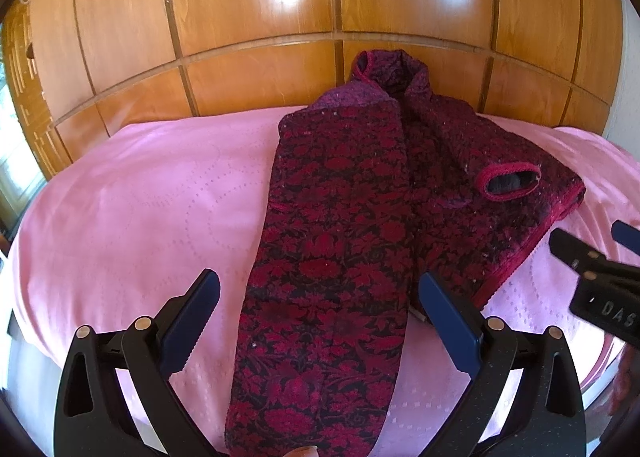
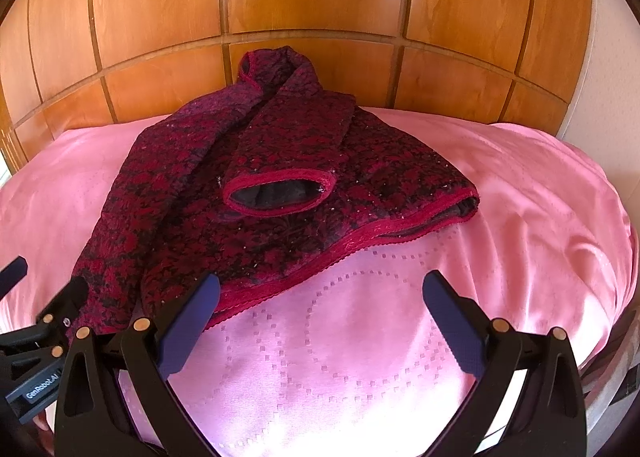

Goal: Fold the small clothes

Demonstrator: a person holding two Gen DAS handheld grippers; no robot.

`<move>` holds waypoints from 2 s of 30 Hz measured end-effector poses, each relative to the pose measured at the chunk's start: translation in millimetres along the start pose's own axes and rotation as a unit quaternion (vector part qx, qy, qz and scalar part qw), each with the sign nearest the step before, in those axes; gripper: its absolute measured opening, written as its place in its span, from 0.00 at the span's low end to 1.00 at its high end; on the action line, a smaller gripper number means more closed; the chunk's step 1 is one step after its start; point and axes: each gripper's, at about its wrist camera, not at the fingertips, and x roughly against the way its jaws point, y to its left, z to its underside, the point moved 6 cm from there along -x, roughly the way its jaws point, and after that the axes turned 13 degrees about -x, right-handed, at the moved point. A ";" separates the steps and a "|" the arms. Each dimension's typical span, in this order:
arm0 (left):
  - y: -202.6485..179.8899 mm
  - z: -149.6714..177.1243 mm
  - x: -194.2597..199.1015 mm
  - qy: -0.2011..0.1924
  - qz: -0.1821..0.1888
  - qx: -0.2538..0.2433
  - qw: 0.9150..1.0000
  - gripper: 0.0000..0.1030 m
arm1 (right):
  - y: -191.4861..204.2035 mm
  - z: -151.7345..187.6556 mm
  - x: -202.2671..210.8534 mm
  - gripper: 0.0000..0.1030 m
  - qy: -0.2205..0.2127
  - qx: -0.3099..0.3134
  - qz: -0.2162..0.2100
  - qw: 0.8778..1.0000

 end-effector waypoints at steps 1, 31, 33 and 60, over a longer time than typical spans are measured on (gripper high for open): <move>-0.5 1.2 -2.1 0.004 0.002 -0.004 1.000 0.96 | -1.2 -0.6 0.1 0.98 -0.001 -0.003 -0.001 1.000; 31.3 16.2 -20.5 0.013 0.138 0.005 0.990 0.00 | 49.8 -67.9 -72.0 0.00 -0.058 0.223 -0.020 0.973; 46.9 10.8 -20.6 0.008 0.132 0.024 0.991 0.00 | 31.0 -90.9 -65.0 0.00 -0.074 0.180 -0.017 0.981; 312.6 -34.8 -72.5 0.005 -0.138 0.255 0.957 0.00 | 68.4 -65.6 -75.8 0.92 -0.009 0.181 -0.093 0.979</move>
